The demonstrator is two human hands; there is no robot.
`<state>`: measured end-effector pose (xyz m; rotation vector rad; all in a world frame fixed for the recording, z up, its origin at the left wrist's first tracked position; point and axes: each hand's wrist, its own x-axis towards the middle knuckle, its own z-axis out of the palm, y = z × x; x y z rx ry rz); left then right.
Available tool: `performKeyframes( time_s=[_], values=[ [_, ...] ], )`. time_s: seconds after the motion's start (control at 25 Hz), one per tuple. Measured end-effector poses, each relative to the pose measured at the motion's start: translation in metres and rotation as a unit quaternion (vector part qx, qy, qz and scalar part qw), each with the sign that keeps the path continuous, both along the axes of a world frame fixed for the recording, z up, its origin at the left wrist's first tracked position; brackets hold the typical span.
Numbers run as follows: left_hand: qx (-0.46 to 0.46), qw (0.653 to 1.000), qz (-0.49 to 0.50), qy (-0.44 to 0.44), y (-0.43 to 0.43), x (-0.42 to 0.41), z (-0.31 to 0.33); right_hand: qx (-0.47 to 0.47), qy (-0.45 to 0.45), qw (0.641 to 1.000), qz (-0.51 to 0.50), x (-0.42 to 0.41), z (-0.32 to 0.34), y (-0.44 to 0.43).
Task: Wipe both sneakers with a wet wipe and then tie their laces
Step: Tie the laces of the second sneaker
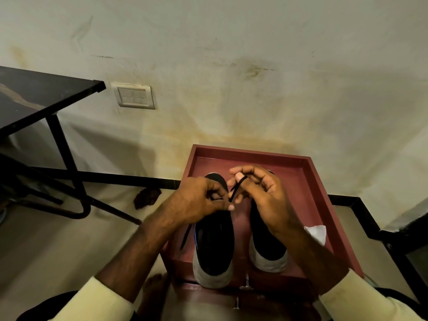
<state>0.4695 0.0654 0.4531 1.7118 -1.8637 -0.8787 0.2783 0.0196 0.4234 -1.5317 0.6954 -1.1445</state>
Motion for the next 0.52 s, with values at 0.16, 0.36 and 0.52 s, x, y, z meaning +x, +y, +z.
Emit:
performKeyframes(
  time_s=[0.16, 0.36, 0.52],
  values=[
    [0.007, 1.000, -0.007, 0.014, -0.001, 0.010, 0.005, 0.012, -0.009, 1.000, -0.011, 0.000, -0.001, -0.004],
    [0.028, 0.932, 0.042, 0.360, -0.004, 0.024, 0.030, 0.041, 0.065, 0.996, -0.050, -0.008, -0.009, -0.015],
    [0.036, 0.924, 0.041, 0.378, -0.008, 0.025, 0.029, -0.092, 0.152, 0.980, -0.088, -0.008, -0.008, -0.004]
  ],
)
